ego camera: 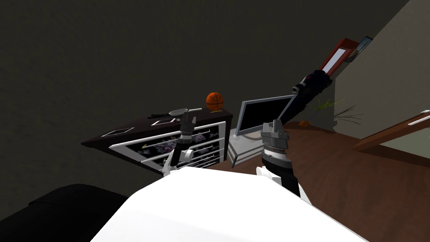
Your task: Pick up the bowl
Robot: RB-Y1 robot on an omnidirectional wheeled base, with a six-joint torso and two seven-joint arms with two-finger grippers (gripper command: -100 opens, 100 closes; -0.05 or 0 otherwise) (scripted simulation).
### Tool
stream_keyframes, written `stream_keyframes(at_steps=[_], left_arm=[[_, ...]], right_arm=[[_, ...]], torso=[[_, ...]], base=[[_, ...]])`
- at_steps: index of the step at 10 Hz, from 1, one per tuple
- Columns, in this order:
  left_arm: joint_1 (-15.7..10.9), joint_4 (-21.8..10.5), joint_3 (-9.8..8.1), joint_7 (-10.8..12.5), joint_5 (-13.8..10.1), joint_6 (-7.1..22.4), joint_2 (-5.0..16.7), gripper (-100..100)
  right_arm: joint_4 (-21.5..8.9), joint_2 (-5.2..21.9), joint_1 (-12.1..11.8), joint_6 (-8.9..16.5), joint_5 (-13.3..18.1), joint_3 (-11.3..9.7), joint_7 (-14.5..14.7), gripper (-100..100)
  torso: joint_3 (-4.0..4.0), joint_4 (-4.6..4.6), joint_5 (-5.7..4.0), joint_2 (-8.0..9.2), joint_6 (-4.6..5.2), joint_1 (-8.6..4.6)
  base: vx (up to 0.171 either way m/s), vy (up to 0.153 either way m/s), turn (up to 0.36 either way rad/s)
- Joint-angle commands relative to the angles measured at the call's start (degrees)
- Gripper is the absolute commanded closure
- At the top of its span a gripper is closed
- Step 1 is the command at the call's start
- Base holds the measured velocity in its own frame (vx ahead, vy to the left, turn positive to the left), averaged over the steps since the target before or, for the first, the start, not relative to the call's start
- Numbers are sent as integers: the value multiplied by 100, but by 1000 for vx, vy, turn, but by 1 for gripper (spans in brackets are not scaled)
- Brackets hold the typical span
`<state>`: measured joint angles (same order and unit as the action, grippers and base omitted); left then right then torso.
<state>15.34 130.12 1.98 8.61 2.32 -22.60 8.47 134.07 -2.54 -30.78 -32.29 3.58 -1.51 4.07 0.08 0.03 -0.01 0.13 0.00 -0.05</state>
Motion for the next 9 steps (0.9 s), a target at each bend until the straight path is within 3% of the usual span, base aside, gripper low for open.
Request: stream_keyframes(at_steps=[1,4,6,8,9], left_arm=[[-221,-74,22,29,-52,246,74,-100],[-741,-357,185,107,-255,758,333,-100],[-925,-357,185,107,-255,993,333,-100],[-1311,-533,266,152,-369,1343,458,-100],[-1311,-533,266,152,-369,1404,458,-100]], right_arm=[[0,0,0,0,0,0,0,0],[0,0,0,0,0,0,0,0],[0,0,0,0,0,0,0,0],[0,0,0,0,0,0,0,0],[0,0,0,0,0,0,0,0]], torso=[[0,0,0,0,0,0],[-1,0,-1,-3,0,-2],[-2,-1,0,-5,1,2],[-5,-2,1,-9,0,3],[-4,-2,0,-8,0,2]], base=[[-37,-13,30],[-35,-15,44],[-22,-2,11],[-24,-5,45],[-10,-4,-6]])
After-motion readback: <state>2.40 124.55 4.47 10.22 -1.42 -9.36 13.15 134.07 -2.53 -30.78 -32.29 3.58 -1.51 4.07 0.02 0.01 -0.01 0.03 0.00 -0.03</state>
